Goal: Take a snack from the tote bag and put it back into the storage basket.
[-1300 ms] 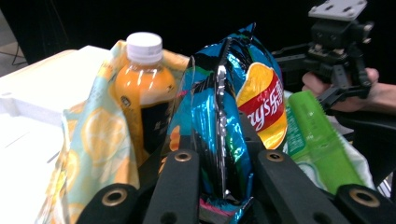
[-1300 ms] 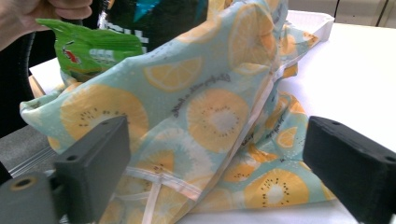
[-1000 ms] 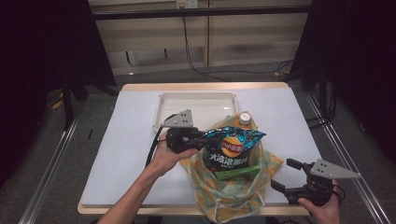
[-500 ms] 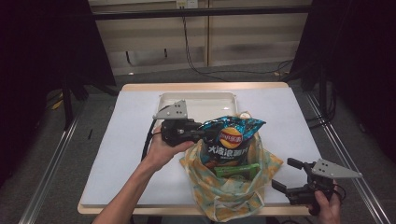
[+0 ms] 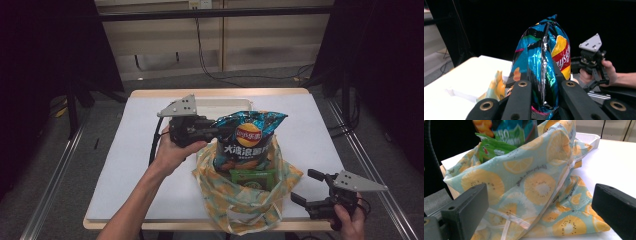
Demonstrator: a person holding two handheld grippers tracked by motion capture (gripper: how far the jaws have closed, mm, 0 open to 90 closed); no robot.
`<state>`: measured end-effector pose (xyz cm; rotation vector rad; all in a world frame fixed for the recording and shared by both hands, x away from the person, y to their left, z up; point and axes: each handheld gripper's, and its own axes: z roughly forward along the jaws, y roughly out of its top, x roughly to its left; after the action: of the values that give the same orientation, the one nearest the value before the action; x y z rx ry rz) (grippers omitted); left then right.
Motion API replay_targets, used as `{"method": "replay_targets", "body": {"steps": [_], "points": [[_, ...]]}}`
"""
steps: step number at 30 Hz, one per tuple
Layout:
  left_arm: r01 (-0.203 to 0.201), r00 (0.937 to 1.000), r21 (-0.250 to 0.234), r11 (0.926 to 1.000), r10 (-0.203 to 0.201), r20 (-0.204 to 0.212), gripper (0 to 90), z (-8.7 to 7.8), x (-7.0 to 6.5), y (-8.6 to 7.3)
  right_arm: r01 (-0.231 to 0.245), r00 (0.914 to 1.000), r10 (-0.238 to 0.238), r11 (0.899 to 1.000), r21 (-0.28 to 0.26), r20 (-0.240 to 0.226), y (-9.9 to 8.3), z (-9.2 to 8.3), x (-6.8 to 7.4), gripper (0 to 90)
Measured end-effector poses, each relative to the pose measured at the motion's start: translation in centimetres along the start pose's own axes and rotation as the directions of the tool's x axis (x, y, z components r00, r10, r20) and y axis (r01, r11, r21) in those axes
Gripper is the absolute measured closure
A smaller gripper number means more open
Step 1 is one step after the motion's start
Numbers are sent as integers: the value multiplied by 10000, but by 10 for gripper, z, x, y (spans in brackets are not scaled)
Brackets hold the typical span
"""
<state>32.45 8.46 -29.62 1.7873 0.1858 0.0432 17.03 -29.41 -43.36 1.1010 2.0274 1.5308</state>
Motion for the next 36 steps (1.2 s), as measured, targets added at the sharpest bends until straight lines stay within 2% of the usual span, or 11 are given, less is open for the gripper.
{"method": "replay_targets", "body": {"steps": [6,13,16,28,32,35,36], "points": [[-184,9998,-141,9997,184,2,838,1,-2,13,40,10000,-40,10000,40,-83,0,0,0,4],[-287,9996,-151,9995,286,-87,839,-5,-2,21,16,10000,-16,10000,-67,-31,0,-1,0,4],[-276,9991,-100,9996,273,-315,838,-10,1,23,56,10000,-56,9999,-90,-12,0,-1,0,4],[85,9984,-252,9996,-99,-555,838,-35,16,18,-4,10000,3,10000,-97,-84,-1,0,-2,3],[62,9979,-447,9990,-91,-646,838,-45,19,23,7,9999,-8,10000,-81,-106,-1,0,-2,3],[-99,9966,-315,9995,73,-820,838,-52,21,28,-20,9999,20,10000,-77,-101,-1,0,-2,4],[-47,9963,-382,9993,14,-862,838,-54,23,29,-9,9999,8,10000,-91,-104,-1,0,-2,3]]}}
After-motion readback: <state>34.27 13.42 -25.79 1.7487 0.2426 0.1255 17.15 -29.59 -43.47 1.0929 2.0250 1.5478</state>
